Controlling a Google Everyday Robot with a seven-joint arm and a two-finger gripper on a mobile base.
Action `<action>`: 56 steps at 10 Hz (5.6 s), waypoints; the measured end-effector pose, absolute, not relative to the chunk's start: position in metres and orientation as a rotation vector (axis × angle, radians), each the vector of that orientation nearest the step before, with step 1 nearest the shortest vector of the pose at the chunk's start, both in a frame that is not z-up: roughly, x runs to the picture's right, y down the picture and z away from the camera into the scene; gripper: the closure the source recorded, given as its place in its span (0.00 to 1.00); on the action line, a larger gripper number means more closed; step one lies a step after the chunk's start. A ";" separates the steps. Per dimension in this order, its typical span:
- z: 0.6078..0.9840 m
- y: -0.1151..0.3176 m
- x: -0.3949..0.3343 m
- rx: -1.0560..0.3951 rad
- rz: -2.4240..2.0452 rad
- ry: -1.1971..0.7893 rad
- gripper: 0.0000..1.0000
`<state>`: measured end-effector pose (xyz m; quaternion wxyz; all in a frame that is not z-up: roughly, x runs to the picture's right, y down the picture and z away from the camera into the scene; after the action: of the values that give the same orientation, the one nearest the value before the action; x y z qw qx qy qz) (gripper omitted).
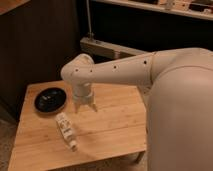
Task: Place the bottle in the ceramic bowl
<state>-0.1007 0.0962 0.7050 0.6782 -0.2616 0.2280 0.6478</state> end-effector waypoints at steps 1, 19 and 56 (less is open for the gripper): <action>0.709 0.097 -0.098 -0.620 1.489 0.475 0.35; 0.802 0.177 -0.196 -1.356 1.128 0.007 0.35; 0.778 0.176 -0.174 -1.021 1.141 0.319 0.20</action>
<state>-0.1738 0.1759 0.7784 0.7095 -0.4601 0.1439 0.5140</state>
